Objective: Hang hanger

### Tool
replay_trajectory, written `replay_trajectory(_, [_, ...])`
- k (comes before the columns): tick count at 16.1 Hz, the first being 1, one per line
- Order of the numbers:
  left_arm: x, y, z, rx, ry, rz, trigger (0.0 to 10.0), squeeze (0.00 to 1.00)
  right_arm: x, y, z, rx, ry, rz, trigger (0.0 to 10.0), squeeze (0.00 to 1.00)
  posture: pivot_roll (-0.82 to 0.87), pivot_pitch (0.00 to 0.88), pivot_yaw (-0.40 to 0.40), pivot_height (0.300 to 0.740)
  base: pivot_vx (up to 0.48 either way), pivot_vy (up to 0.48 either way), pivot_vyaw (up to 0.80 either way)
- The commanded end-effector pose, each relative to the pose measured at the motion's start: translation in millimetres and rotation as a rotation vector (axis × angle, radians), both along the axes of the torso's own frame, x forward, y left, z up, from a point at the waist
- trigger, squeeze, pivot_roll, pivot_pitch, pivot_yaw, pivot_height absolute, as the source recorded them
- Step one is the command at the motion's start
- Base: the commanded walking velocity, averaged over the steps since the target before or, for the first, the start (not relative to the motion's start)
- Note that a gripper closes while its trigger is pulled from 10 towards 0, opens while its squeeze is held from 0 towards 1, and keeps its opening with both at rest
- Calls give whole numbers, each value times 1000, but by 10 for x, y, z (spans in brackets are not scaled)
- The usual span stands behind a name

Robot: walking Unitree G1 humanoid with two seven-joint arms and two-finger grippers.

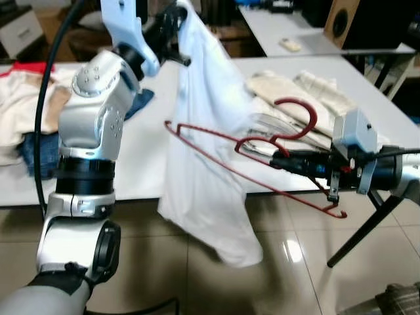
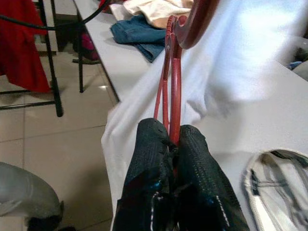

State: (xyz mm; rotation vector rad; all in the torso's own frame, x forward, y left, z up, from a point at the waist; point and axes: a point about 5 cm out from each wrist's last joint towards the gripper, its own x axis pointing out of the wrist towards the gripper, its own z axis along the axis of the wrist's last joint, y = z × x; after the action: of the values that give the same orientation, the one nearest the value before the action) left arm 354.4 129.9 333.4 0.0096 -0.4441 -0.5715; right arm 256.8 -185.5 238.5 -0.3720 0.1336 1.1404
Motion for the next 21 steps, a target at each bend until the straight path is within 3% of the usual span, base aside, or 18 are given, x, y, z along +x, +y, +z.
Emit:
replay_trajectory(1, [-91, -95, 163, -1, -53, -62, 10000, 0, 34, -20, 19, -17, -16, 0, 10000, 0, -105, 0, 33, 740, 0, 0, 0])
replay_trajectory(9, [-244, -136, 236, 24, -75, -145, 10000, 0, 100, -5, -42, -55, 14, 62, 10000, 0, -96, 0, 23, 740, 0, 0, 0])
replay_trajectory(11, [-274, -144, 280, 12, -90, -170, 10000, 0, 201, -39, -76, -109, 6, 26, 10000, 0, -99, 0, 22, 740, 0, 0, 0])
replay_trajectory(12, [-309, -156, 335, -17, -108, -194, 10000, 0, 378, -106, -102, -157, -21, -75, 10000, 0, -98, 0, 16, 740, 0, 0, 0])
replay_trajectory(13, [-318, -159, 346, -22, -112, -199, 10000, 0, 420, -123, -105, -167, -30, -101, 10000, 0, -98, 0, 16, 740, 0, 0, 0])
replay_trajectory(14, [-361, -175, 392, -49, -131, -231, 10000, 0, 630, -203, -57, -176, -84, -236, 10000, 0, -97, 0, 12, 740, 0, 0, 0])
replay_trajectory(16, [-448, -200, 486, -105, -170, -294, 10000, 0, 1049, -389, 248, -115, -251, -522, 10000, 0, -97, 0, 8, 740, 0, 0, 0])
replay_trajectory(17, [-475, -199, 532, -130, -190, -310, 10000, 0, 1191, -460, 564, -6, -382, -649, 10000, 0, -97, 0, 8, 740, 0, 0, 0])
replay_trajectory(19, [-498, -167, 595, -177, -220, -314, 10000, 0, 1249, -559, 1210, 153, -635, -760, 10000, 0, -90, 0, 4, 740, 0, 0, 0])
replay_trajectory(21, [-519, -108, 647, -218, -237, -307, 10000, 0, 1179, -577, 1667, 264, -801, -763, 10000, 0, -92, 0, 4, 740, 0, 0, 0])
